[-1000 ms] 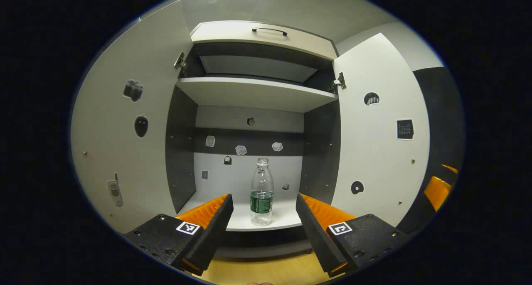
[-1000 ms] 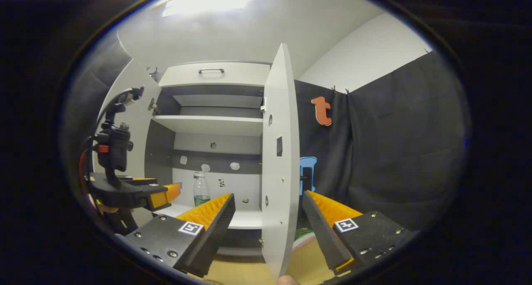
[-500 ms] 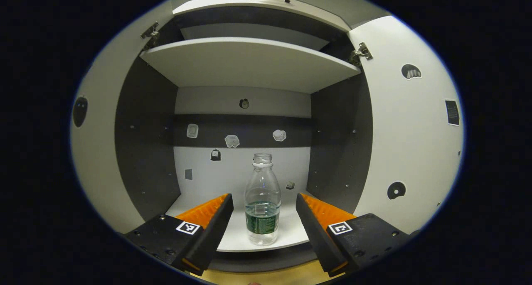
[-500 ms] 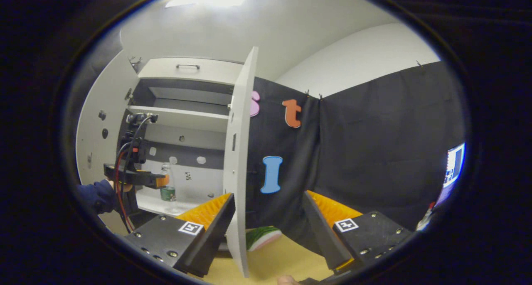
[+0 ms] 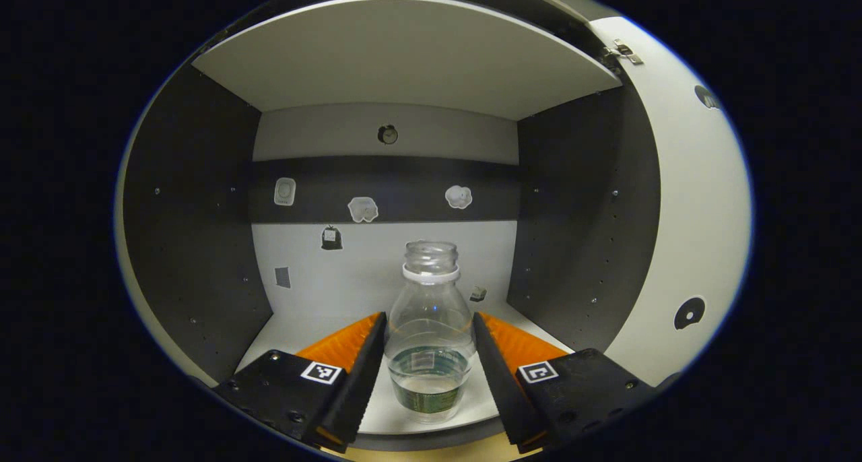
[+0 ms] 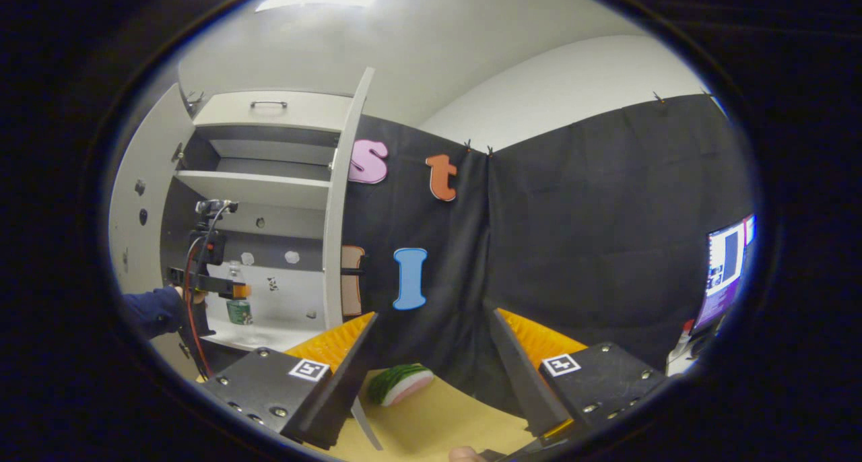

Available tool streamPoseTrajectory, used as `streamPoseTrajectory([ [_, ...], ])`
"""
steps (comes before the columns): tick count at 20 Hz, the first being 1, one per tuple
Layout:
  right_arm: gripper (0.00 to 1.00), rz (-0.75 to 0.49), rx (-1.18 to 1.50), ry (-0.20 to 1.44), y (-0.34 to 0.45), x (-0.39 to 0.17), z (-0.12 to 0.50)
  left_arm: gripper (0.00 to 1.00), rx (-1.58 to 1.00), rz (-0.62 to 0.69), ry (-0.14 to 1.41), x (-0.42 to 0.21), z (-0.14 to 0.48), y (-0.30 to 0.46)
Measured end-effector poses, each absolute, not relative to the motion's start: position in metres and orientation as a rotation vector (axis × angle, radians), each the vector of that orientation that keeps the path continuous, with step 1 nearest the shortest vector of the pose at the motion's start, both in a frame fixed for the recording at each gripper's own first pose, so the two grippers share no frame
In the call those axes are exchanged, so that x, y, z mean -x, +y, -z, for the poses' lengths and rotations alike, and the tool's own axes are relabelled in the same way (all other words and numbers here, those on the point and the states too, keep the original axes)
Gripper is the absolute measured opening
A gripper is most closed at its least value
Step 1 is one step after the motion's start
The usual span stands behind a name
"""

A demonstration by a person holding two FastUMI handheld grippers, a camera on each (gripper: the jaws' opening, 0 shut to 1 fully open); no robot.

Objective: Grasp the bottle in the cabinet with the left hand and place it on the coaster, then close the right door with the right hand and the left door with the left hand.

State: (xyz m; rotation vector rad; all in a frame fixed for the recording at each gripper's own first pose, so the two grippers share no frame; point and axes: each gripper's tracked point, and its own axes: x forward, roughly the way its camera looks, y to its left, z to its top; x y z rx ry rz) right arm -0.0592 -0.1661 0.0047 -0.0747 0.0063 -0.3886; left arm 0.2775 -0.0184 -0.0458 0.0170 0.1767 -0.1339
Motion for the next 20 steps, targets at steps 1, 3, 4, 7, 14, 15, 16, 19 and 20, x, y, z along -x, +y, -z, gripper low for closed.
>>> streamPoseTrajectory([
  [1, 0.95, 0.381, 0.077, 0.009, -0.164, 0.057, -0.003, 0.79, -0.012, 0.144, 0.185, -0.276, 0.048, -0.020],
  [3, 0.95, 0.361, 0.078, 0.013, -0.160, 0.053, -0.002, 0.78, 0.002, 0.167, 0.196, -0.271, 0.047, -0.023],
  [4, 0.95, 0.349, 0.076, 0.013, -0.156, 0.052, -0.001, 0.78, 0.012, 0.183, 0.197, -0.266, 0.046, -0.026],
  [7, 0.95, 0.312, 0.068, 0.016, -0.148, 0.048, 0.002, 0.78, 0.005, 0.227, 0.185, -0.236, 0.037, -0.031],
  [14, 0.99, 0.269, 0.088, 0.003, -0.145, 0.048, -0.003, 0.78, -0.002, 0.352, 0.137, -0.156, 0.021, -0.047],
  [15, 0.99, 0.268, 0.097, 0.004, -0.147, 0.049, -0.004, 0.78, 0.004, 0.377, 0.130, -0.145, 0.026, -0.050],
  [16, 0.99, 0.269, 0.105, 0.003, -0.149, 0.049, -0.006, 0.78, 0.011, 0.405, 0.125, -0.134, 0.031, -0.053],
  [19, 0.99, 0.282, 0.110, -0.010, -0.155, 0.051, -0.013, 0.78, 0.043, 0.463, 0.140, -0.101, 0.057, -0.057],
  [20, 0.95, 0.285, 0.107, -0.014, -0.156, 0.052, -0.016, 0.78, 0.054, 0.478, 0.149, -0.091, 0.067, -0.058],
])
